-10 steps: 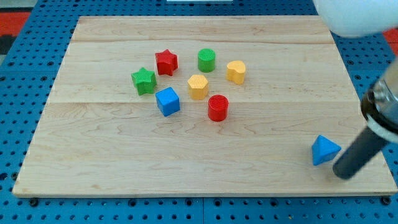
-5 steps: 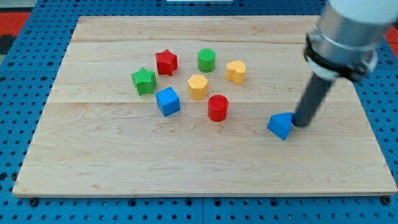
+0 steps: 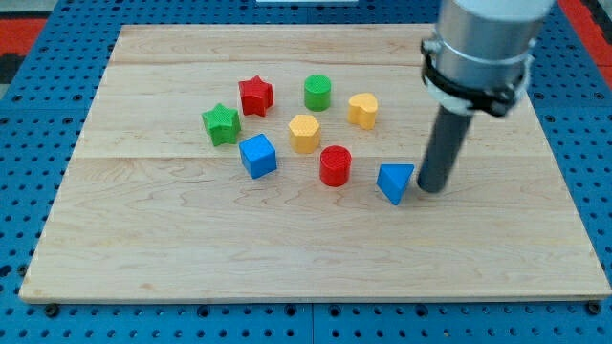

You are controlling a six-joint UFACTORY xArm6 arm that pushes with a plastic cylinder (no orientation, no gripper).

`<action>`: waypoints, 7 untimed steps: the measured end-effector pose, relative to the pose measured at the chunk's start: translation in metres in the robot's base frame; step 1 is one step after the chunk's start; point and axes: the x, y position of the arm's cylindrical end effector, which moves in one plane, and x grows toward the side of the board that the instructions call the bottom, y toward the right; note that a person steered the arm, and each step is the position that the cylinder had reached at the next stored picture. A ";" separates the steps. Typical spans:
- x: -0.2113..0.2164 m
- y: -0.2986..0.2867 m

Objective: Slide the blue triangle below the yellow heart

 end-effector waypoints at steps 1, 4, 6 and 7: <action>0.050 0.005; -0.020 -0.051; -0.029 -0.073; -0.052 -0.072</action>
